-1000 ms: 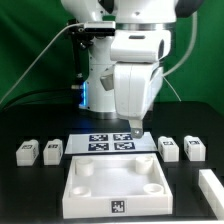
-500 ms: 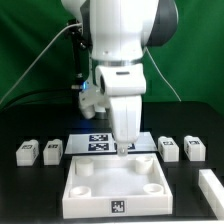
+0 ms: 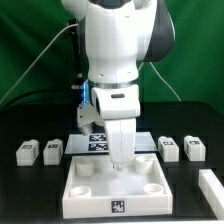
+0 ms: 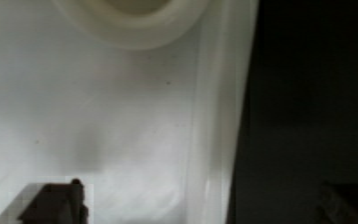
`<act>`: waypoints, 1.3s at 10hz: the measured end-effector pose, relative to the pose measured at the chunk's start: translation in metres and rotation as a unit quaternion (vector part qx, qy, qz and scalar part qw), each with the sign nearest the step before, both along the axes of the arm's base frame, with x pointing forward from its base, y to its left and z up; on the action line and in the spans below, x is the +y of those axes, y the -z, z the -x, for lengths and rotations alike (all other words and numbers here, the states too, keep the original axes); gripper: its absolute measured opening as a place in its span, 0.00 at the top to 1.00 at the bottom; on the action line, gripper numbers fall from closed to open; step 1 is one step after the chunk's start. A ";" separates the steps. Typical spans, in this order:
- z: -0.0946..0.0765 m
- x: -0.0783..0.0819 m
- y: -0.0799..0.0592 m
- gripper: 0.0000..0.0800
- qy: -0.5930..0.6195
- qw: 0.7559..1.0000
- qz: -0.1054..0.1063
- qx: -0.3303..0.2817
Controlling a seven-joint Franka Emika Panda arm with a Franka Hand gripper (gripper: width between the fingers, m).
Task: Assemble one leg
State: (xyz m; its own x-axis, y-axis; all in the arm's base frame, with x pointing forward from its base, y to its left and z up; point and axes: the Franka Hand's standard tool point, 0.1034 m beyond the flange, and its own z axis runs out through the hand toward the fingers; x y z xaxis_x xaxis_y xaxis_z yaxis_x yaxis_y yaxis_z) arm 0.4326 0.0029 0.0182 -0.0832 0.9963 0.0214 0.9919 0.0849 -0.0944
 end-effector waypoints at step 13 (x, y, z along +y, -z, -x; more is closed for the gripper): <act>0.000 -0.001 0.000 0.93 0.002 1.000 0.000 0.000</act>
Offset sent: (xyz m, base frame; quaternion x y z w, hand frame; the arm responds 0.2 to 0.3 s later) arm 0.0000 0.0000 0.0000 0.0000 0.0000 0.0000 1.0000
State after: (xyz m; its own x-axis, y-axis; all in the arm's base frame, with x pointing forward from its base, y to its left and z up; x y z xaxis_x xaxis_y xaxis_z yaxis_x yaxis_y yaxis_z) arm 0.4327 0.0016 0.0179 -0.0798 0.9966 0.0212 0.9923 0.0814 -0.0936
